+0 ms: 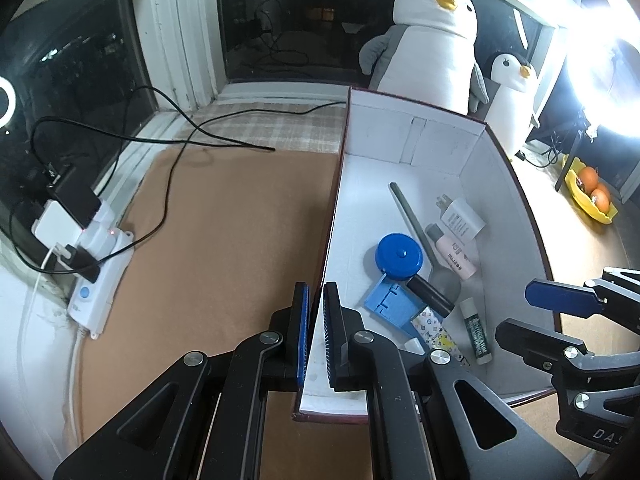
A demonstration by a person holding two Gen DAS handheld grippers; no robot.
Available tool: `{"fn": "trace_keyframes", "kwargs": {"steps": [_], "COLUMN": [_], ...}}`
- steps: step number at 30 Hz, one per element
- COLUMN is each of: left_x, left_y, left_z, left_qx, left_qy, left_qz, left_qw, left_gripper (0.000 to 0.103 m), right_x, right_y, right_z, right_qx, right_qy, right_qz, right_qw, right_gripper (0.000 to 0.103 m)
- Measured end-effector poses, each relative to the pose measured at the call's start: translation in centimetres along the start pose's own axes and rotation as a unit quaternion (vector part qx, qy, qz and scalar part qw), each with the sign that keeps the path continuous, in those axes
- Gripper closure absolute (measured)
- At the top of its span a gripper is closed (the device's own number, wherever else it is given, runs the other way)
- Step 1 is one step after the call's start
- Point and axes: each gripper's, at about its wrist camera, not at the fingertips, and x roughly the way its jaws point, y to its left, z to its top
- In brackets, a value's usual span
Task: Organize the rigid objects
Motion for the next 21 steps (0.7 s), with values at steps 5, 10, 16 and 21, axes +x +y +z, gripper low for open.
{"fn": "trace_keyframes", "kwargs": {"steps": [5, 10, 16, 21], "left_x": [-1.6, -3.9, -5.9, -7.5], "left_y": [-0.5, -1.6, -2.6, -3.4], "left_z": [0.3, -0.1, -0.7, -1.5], "left_qx": [-0.001, 0.002, 0.001, 0.008], "left_qy": [-0.015, -0.034, -0.041, -0.048], "left_qz": [0.003, 0.006, 0.008, 0.010], "left_qw": [0.9999, 0.9994, 0.9991, 0.9988], "left_gripper": [0.090, 0.086, 0.082, 0.061], "right_x": [-1.5, -3.3, -5.4, -6.5], "right_y": [-0.4, -1.0, -2.5, -3.7], "right_z": [-0.4, -1.2, -2.5, -3.7], "right_qx": [0.005, 0.009, 0.024, 0.027], "right_qy": [-0.012, -0.028, -0.045, -0.048], "right_qz": [0.008, 0.009, 0.011, 0.006], "right_qw": [1.000, 1.000, 0.999, 0.998], "right_gripper": [0.067, 0.065, 0.053, 0.053]}}
